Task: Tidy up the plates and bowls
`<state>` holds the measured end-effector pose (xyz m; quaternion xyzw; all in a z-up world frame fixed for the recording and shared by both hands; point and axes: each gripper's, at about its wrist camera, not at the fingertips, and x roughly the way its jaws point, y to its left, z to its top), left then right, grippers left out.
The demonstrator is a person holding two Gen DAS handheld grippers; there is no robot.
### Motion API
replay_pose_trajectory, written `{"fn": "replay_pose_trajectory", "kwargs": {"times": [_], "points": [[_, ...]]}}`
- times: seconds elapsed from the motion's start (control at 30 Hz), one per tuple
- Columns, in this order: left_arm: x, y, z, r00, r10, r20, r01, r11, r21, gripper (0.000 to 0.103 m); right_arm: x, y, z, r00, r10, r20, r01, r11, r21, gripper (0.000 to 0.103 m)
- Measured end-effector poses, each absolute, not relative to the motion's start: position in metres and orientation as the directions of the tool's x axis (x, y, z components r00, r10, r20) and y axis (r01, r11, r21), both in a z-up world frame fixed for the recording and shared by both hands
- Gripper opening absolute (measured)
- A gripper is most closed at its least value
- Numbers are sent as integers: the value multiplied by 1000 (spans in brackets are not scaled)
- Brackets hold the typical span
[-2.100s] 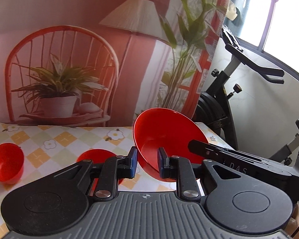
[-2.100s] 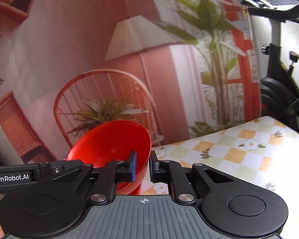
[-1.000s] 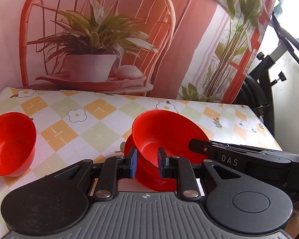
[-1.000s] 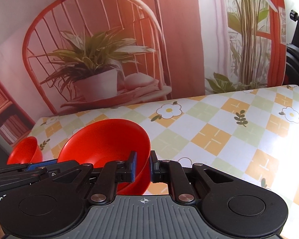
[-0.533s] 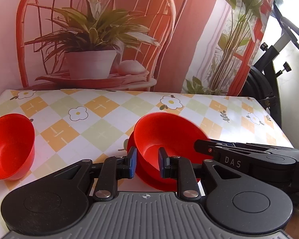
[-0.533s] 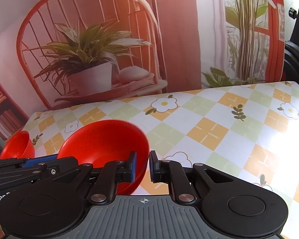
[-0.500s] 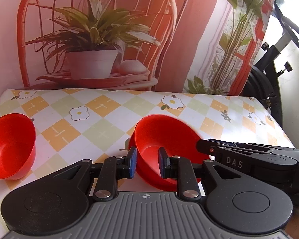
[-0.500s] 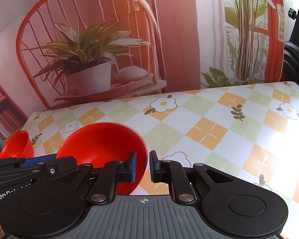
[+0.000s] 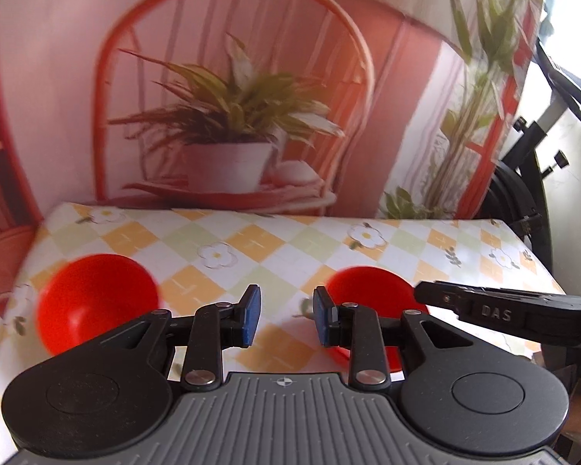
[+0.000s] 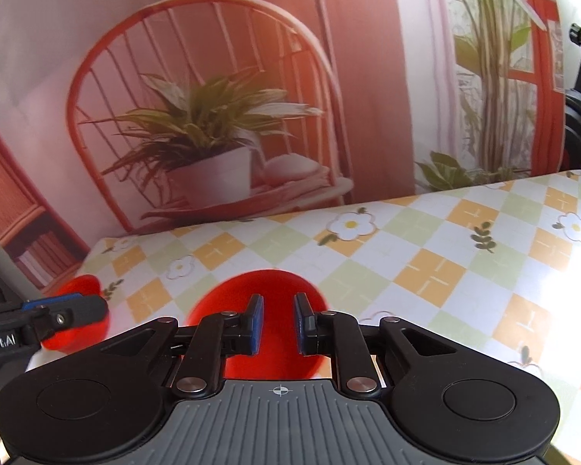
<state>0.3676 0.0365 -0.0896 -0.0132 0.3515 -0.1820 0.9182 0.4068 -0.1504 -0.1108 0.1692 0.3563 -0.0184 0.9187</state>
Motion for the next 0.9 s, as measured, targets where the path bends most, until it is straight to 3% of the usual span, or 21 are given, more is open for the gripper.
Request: {"fn": "replay_pose_trajectory", "kwargs": {"times": [0.23, 0.4, 0.9], "points": [[380, 115, -65, 760, -239, -604, 180, 971, -158, 31, 422, -104, -101, 727, 183, -662, 41, 951, 308, 17], [390, 148, -69, 752, -163, -639, 123, 987, -106, 31, 438, -67, -100, 713, 237, -660, -57, 958, 283, 17], [409, 186, -122, 704, -172, -689, 52, 980, -192, 31, 494, 8, -126, 642, 328, -693, -172, 943, 286, 18]]}}
